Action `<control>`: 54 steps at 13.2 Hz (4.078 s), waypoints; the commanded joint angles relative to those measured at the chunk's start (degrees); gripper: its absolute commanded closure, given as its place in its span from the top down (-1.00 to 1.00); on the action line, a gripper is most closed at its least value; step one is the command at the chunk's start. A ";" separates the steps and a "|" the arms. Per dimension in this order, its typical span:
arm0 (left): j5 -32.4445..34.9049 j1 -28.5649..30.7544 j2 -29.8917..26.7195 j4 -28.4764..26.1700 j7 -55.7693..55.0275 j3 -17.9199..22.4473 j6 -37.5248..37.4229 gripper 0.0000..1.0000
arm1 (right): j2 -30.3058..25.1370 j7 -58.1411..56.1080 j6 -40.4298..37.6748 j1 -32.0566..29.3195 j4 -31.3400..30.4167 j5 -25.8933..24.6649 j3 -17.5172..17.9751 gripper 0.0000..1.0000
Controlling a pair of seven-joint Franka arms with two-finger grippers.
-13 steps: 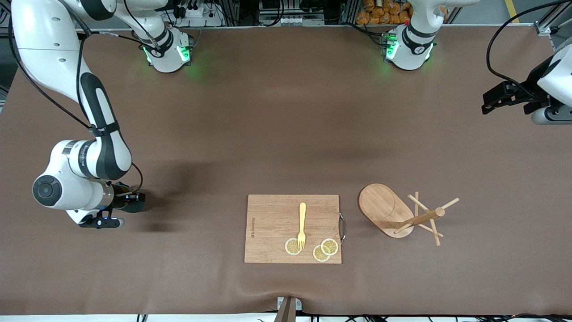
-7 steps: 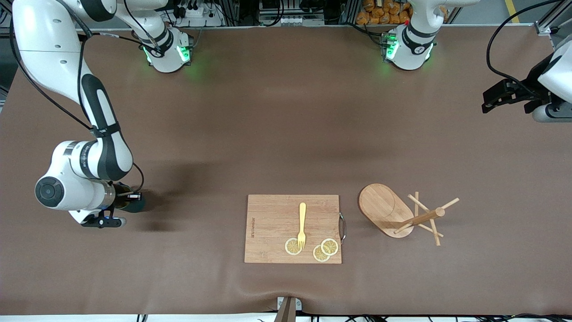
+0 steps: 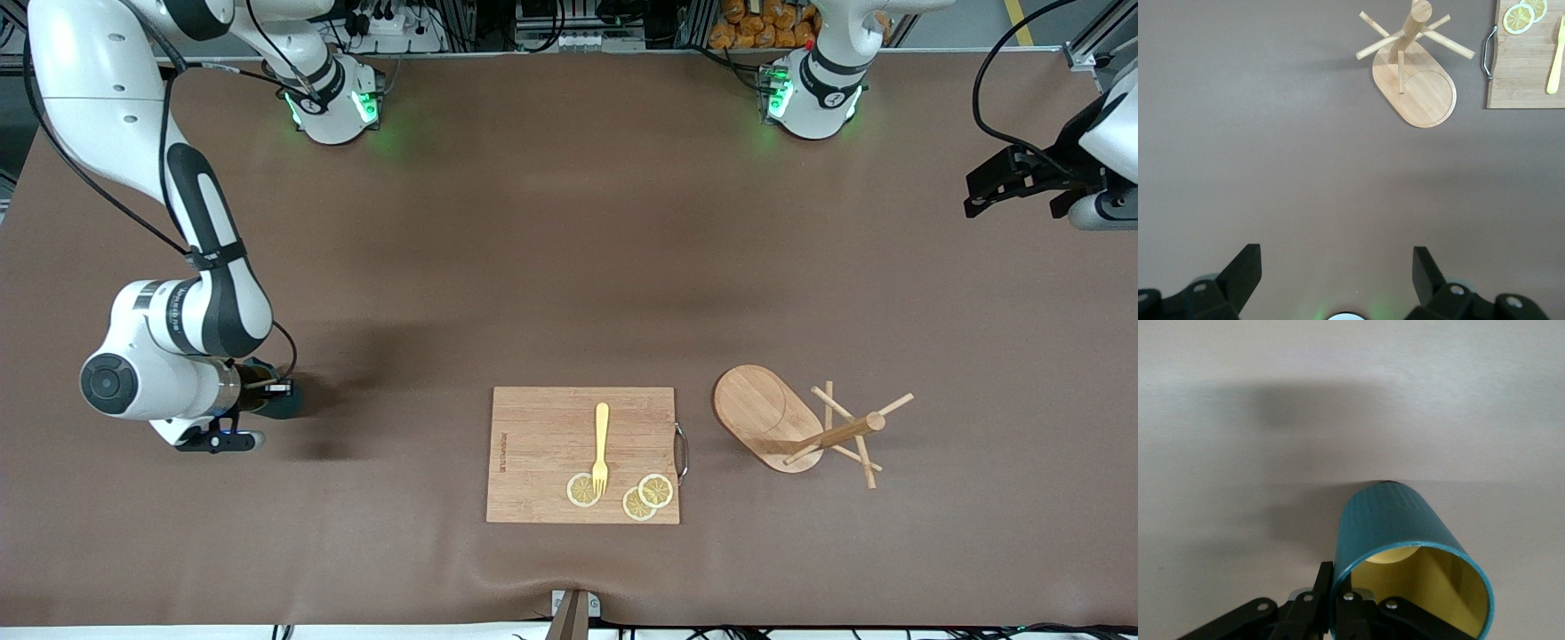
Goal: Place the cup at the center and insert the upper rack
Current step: 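Close the right gripper on the teal mug's rim, then carry the teal mug with the right gripper to the table center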
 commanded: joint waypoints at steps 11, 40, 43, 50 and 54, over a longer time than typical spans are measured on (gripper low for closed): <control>1.81 0.26 -3.81 0.14 0.48 -0.28 -3.48 1.00 | -3.83 22.09 -2.82 15.43 1.98 0.99 7.82 -1.00; 1.28 0.61 0.23 -0.73 1.09 0.86 0.20 1.00 | 7.07 33.88 -0.80 48.14 14.03 3.80 6.68 -1.00; 1.55 0.53 0.06 -0.73 1.09 0.86 0.29 1.00 | 8.13 36.42 -0.71 48.67 14.03 3.80 6.32 -1.00; 1.46 0.79 -0.21 -0.73 0.39 0.86 0.12 1.00 | 8.65 40.82 -0.71 49.81 14.56 3.80 5.27 -0.86; 1.11 0.52 -1.26 -0.38 0.12 0.34 -0.41 1.00 | 8.74 41.17 -0.71 49.90 14.56 3.80 4.13 -0.77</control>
